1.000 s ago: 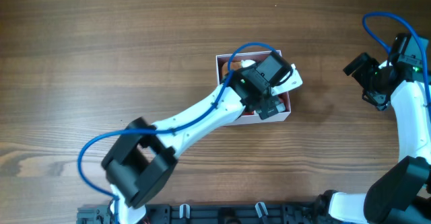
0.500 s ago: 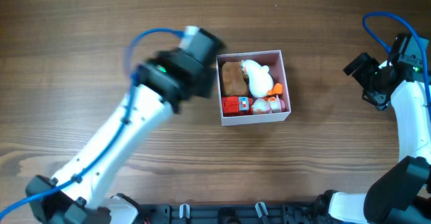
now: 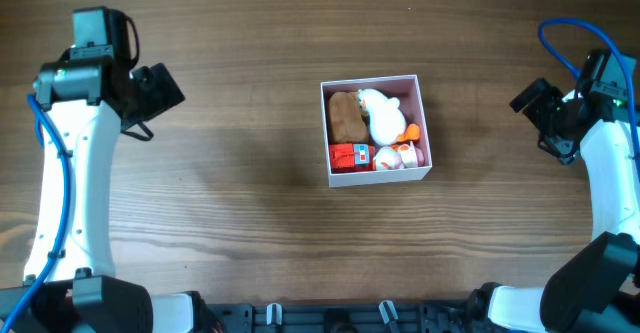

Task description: Pack container

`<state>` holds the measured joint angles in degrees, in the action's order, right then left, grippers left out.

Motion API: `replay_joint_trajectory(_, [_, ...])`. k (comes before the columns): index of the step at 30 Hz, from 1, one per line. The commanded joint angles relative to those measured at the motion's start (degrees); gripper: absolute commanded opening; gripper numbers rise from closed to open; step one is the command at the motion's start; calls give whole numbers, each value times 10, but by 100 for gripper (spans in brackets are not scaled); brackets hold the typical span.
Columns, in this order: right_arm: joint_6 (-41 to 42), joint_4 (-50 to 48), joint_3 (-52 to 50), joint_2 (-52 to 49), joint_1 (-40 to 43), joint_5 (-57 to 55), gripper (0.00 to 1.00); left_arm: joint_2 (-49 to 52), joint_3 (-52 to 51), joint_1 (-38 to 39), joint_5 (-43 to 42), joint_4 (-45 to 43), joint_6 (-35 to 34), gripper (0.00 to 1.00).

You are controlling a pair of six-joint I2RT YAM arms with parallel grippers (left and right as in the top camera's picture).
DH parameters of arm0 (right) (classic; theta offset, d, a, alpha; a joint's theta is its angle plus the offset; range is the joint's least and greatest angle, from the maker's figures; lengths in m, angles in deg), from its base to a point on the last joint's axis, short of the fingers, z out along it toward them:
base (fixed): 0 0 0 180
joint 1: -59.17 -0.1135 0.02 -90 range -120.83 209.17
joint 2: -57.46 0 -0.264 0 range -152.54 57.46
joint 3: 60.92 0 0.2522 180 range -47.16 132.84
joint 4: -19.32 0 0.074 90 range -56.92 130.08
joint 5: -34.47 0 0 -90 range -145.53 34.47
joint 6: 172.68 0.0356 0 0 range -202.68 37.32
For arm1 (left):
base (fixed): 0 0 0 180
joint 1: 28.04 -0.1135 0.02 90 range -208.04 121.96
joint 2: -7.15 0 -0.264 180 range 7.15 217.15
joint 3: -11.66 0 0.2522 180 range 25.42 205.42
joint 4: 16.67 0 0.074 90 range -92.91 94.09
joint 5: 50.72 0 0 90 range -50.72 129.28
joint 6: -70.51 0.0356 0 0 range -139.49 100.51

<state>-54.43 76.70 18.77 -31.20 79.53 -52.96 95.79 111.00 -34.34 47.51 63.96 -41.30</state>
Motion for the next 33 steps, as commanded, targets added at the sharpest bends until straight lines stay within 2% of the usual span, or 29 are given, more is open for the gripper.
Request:
replay_joint_trajectory(1, [3, -1, -3, -5, -2, 5, 100, -5, -1, -10, -18, 0, -10, 100])
replay_joint_trajectory(7, [3, -1, -3, 12, -9, 5, 100, -5, -1, -10, -18, 0, -10, 100])
replay_joint_trajectory(12, [4, -1, -3, 143, -50, 5, 99, -5, -1, -10, -18, 0, -10, 100])
replay_joint_trajectory(17, [2, 0, -3, 304, -128, 4, 100, -5, -1, -10, -18, 0, -10, 100])
replay_joint_trajectory(22, [1, 5, -5, 425, -154, -73, 100, -5, -1, -10, -18, 1, -10, 100])
replay_joint_trajectory(26, [-106, 7, -26, 504, -154, -83, 100, -5, -1, -10, -18, 0, -10, 100])
replay_joint_trajectory(30, [-121, -9, -84, 565, -154, -83, 100, -5, -1, -10, -18, 1, -10, 100])
replay_joint_trajectory(33, [-144, -49, -171, 633, -154, -71, 100, -5, -1, -10, -18, 1, -10, 100])
